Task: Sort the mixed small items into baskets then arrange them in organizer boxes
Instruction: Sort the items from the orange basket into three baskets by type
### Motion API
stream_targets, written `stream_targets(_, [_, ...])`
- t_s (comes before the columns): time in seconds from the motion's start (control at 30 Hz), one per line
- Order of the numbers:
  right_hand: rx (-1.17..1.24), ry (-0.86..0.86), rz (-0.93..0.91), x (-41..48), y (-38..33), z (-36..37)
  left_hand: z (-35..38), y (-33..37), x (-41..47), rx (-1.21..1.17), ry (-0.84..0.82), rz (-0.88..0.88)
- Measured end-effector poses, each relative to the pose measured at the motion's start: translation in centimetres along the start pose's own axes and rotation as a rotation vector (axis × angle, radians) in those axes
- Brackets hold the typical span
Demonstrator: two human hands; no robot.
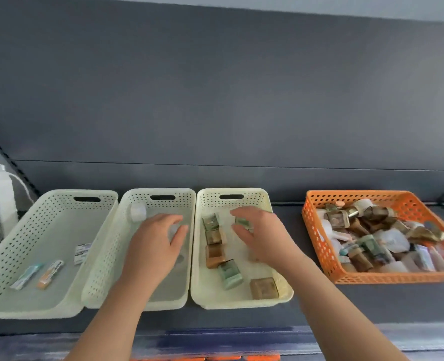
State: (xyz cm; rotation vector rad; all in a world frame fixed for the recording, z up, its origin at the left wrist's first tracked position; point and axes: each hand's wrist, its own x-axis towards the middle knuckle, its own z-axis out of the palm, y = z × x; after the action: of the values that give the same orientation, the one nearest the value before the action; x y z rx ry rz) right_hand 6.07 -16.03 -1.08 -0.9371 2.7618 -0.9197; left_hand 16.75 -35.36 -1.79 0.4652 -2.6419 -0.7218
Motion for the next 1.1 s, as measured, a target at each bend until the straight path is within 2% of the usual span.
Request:
stream_targets(0.23, [-0.114, 0.127, 0.168, -5.8, 9.3, -9.0, 7.2, 11.9, 1.9, -0.07, -0.129, 0.256])
stream_targets(0.43, [-0.166, 0.127, 0.304, -8.2, 18.2, -15.0, 15.1, 21.2, 3.8, -0.118, -0.288, 0.365])
stream_targets(0.57, [-0.182, 0.095, 0.294, -7.5, 23.5, -18.2, 19.7, 25.6, 5.7, -0.051, -0.388, 0.328])
stream_targets(0.73, [-0.232, -0.022, 0.326, -5.1, 28.0, -20.2, 23.5, 27.1, 7.4, 0.077, -0.527, 0.258])
stream_targets(0.9, [-0.241, -0.119, 0.283, -2.9, 30.5, -19.5, 24.9, 27.5, 7.5, 0.152, -0.482, 0.234])
stream_targets(1.1, [-0.188, -0.107, 0.225, -2.3, 31.3, -18.8, 24.5, 27.5, 6.4, 0.053, -0.411, 0.157])
